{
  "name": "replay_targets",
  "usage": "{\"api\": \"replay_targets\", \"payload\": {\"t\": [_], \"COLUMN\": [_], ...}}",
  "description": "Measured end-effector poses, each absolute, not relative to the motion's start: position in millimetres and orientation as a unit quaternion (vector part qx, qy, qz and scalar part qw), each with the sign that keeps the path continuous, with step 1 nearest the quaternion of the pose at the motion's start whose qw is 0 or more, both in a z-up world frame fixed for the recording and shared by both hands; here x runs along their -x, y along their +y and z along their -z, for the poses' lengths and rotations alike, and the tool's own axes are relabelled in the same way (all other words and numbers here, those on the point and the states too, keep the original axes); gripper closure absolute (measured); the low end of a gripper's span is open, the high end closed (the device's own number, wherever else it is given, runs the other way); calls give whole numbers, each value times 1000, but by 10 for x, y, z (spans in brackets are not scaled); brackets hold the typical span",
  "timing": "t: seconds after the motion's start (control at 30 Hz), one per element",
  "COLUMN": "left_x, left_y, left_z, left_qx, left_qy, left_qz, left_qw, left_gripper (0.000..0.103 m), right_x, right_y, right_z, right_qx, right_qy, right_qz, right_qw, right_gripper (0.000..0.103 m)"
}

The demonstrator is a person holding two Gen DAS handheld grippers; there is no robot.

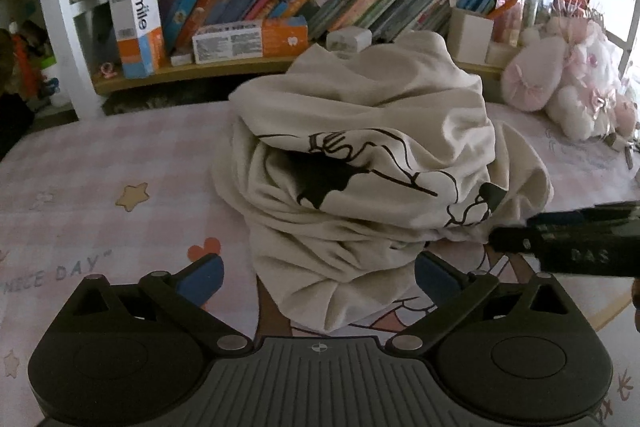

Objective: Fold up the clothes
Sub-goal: 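Reach both grippers into the crumpled cream T-shirt pile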

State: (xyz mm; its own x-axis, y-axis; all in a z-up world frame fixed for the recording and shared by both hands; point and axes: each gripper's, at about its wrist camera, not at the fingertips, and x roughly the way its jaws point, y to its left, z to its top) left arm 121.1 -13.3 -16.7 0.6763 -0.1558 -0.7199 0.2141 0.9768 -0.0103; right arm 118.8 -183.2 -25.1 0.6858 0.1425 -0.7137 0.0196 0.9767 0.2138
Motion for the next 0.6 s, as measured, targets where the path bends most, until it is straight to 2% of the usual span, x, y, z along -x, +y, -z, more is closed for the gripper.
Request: {"api": "replay_targets", "payload": {"t": [0.03, 0.07, 0.1, 0.6], "left_x": [-1200, -1182, -1151, -390], "left_y": [-137, -146, -163, -545], "left_z": [154, 139, 119, -179], "left_qx": [-37, -38, -45, -119], "left_qy": [387, 384, 381, 283], "left_qz": [101, 101, 101, 121], "left_qw": [916, 917, 918, 944], "left_gripper": [1, 1, 0, 0], "right_x": [-1220, -1241, -1247, -584], "right_y": [-1833, -1838, -1840, -1875], "right_z": [259, 261, 247, -860], "right_qx": [-106, -114, -125, -271], "right_qy": [398, 400, 400, 233], "right_qz": [-38, -42, -49, -209], "right_qw": [911, 908, 907, 910], "right_gripper": [87, 98, 101, 102]}}
